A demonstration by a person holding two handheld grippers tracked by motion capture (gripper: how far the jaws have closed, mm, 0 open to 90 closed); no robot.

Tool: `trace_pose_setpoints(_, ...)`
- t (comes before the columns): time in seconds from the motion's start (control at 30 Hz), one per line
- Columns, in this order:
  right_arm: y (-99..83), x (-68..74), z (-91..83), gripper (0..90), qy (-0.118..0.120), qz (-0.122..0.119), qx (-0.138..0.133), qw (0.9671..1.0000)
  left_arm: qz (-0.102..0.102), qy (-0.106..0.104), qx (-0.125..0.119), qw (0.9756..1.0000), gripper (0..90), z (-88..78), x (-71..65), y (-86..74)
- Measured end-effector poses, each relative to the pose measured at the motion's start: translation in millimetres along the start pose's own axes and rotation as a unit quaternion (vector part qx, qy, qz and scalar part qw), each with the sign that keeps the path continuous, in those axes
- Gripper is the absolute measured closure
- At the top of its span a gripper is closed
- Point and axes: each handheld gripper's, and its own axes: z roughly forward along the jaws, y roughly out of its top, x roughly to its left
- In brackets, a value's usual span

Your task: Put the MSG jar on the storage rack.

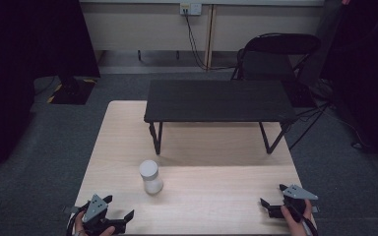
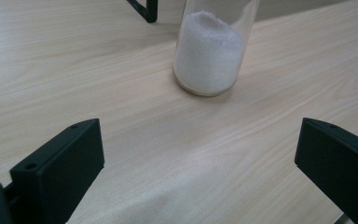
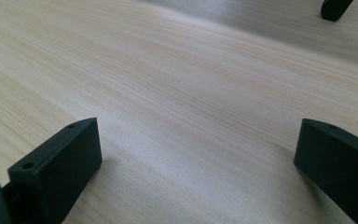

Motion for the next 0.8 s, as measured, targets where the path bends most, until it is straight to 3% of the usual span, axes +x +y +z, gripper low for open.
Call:
trace_pose_setpoints(0.57, -0.2, 0.3, 0.0, 0.0, 0.000, 0.000, 0.000, 1.0000, 0.006, -0.011, -0.008, 0.9999, 0.6, 2.2, -0.1, 3.1)
trace_pose_setpoints(0.8, -0.6, 1.2, -0.3, 0.2, -0.002, -0.002, -0.001, 1.0000, 0.002, -0.011, -0.039, 0.9992, 0.6, 4.4, -3.1, 8.4)
